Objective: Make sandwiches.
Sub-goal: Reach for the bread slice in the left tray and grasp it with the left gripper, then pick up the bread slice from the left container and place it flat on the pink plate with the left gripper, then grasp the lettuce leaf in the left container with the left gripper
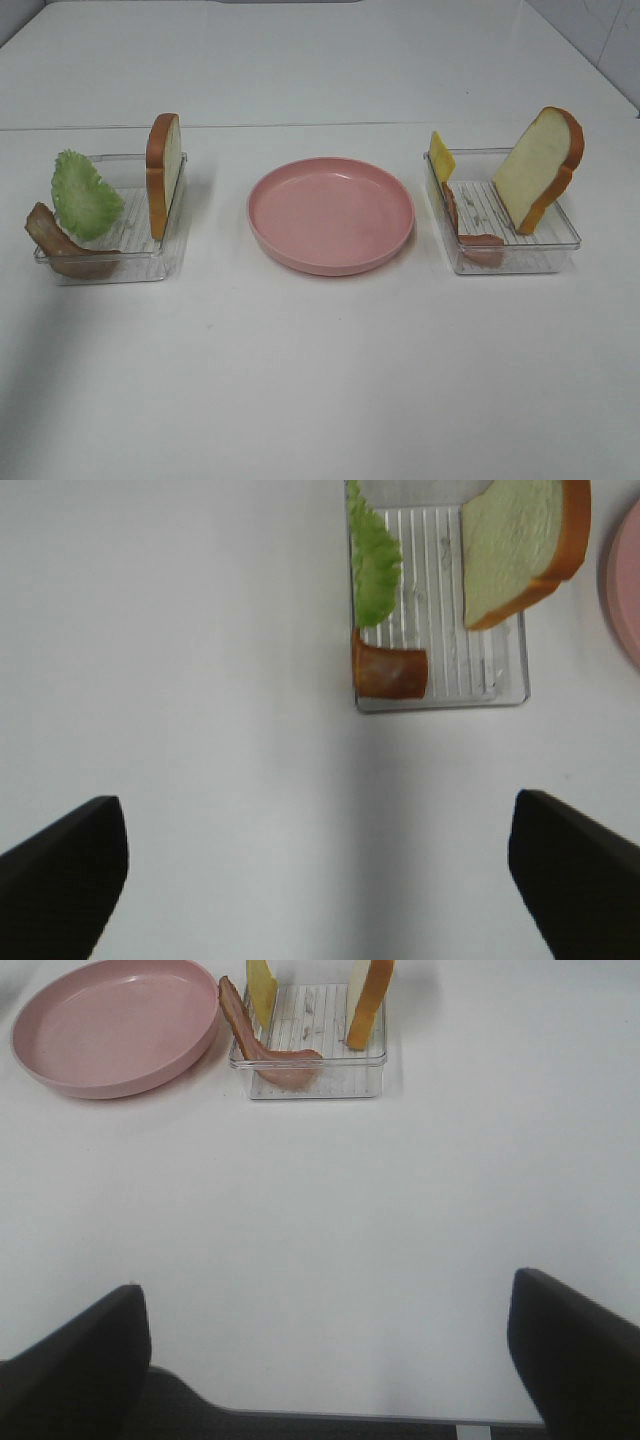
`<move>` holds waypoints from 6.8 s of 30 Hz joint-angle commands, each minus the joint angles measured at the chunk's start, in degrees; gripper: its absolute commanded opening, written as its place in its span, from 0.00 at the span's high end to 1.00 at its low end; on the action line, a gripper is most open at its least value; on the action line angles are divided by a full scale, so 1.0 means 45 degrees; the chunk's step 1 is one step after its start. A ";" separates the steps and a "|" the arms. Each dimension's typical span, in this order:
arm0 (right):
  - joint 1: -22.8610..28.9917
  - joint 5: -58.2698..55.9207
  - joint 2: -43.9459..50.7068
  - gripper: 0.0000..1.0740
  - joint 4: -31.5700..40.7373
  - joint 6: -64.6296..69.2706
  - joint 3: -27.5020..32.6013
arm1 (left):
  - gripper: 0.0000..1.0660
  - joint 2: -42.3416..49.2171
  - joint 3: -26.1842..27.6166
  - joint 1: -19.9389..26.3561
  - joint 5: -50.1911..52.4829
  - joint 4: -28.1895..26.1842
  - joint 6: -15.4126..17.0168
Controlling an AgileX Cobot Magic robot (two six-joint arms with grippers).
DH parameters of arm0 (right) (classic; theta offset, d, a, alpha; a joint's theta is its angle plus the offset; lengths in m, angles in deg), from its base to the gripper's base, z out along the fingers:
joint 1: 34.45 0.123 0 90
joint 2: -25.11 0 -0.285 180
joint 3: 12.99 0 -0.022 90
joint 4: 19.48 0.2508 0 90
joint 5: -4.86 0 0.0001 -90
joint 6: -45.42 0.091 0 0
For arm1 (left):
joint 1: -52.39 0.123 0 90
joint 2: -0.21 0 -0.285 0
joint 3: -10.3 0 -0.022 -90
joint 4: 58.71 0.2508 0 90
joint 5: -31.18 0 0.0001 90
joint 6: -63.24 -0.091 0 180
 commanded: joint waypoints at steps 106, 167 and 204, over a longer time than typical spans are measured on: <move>-0.0013 0.0051 0.0267 0.12 -0.0013 -0.0064 0.0025 | 1.00 -1.1650 0.4787 -0.6137 0.5971 -0.8620 -0.0904; -0.0013 0.0051 0.0267 0.12 -0.0013 -0.0064 0.0025 | 0.14 -1.2771 1.1306 -0.6201 -0.1248 -0.0942 0.2699; -0.0013 0.0051 0.0267 0.12 -0.0013 -0.0064 0.0025 | 0.14 -0.9015 0.7117 -0.1681 -0.1248 0.0140 0.0879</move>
